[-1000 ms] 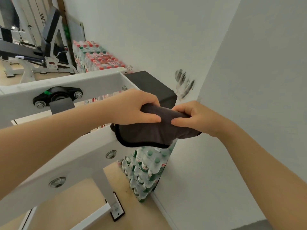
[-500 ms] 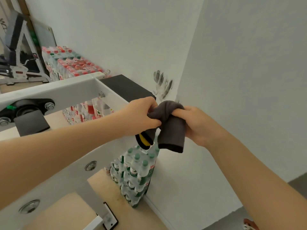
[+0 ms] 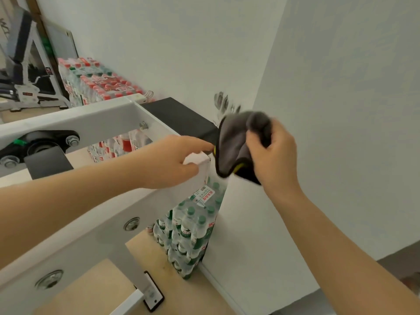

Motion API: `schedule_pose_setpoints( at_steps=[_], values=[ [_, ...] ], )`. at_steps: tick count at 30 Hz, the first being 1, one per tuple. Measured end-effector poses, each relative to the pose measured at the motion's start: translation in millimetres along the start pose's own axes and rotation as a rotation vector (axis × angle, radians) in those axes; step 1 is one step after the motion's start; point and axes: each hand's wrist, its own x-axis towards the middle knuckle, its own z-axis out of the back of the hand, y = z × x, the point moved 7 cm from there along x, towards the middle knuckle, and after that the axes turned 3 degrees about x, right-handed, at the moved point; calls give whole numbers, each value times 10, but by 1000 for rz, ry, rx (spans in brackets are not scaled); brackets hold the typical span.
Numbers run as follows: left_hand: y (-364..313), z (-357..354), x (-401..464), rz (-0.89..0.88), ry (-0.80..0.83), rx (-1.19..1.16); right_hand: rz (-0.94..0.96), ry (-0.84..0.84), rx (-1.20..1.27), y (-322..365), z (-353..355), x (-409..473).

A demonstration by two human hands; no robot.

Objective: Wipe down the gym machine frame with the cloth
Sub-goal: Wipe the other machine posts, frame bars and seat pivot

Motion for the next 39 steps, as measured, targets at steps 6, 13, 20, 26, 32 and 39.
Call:
schedule_pose_setpoints(
  at_steps=[6, 13, 20, 26, 32, 39],
  values=[
    [357, 76, -389, 255, -86, 583, 692, 603, -370, 418, -887, -358],
    [608, 61, -676, 430, -60, 692, 693, 916, -299, 431, -1223, -466],
    [626, 37, -708, 468, -95, 672, 766, 888, -500, 73, -1287, -382],
    [600, 11, -723, 535, -136, 653, 853, 667, -536, 280, -1252, -621],
    [509, 12, -812, 567, -235, 641, 938, 929, -448, 407, -1393, -794],
    [426, -50, -857, 568, -367, 663, 875, 743, -828, 86, -1123, -468]
  ],
)
